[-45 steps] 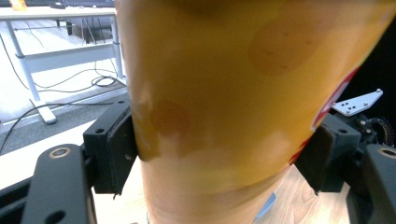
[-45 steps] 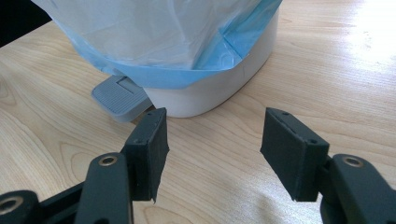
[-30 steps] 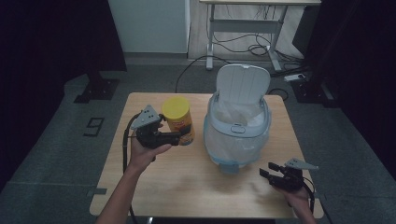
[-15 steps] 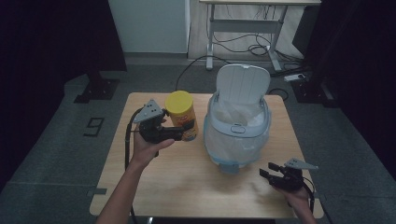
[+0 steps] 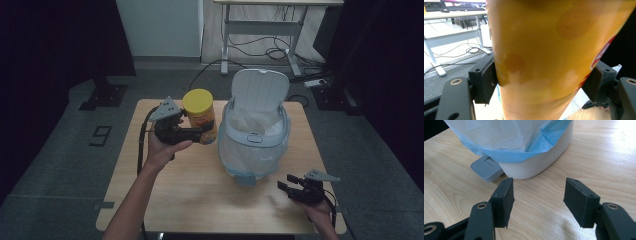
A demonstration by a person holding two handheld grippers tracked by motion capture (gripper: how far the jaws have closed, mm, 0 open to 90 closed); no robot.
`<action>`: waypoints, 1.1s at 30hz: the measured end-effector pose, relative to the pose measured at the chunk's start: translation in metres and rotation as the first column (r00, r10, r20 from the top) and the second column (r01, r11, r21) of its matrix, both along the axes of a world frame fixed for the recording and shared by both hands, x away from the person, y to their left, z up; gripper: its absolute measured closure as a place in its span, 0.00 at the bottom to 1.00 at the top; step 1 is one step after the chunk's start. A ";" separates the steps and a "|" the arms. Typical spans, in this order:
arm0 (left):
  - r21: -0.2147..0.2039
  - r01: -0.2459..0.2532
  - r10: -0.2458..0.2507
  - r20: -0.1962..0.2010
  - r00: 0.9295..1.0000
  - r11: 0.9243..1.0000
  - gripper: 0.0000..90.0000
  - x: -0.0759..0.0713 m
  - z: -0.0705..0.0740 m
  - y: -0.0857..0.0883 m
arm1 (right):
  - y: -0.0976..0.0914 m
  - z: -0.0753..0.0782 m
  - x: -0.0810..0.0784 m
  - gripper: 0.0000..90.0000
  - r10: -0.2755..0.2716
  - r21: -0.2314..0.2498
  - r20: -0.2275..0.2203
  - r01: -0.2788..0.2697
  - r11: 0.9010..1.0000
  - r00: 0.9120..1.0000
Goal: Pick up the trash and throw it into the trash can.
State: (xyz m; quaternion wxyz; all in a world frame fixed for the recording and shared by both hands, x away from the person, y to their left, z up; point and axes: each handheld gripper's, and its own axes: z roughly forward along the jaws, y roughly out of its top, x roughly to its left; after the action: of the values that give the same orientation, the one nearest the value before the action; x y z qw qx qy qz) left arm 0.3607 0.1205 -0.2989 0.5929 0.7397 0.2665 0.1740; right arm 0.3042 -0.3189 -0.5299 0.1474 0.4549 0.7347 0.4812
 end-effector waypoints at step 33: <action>0.014 0.067 -0.067 0.012 0.998 0.998 0.26 0.029 0.027 -0.051 | 0.003 -0.007 0.004 0.45 0.014 -0.028 -0.029 -0.015 1.000 0.999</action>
State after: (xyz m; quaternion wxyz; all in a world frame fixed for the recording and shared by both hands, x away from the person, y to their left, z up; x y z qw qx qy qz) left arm 0.3892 0.0695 -0.2723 0.5951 0.7511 0.2368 0.1602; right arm 0.3084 -0.3158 -0.5372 0.1396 0.4546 0.7466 0.4653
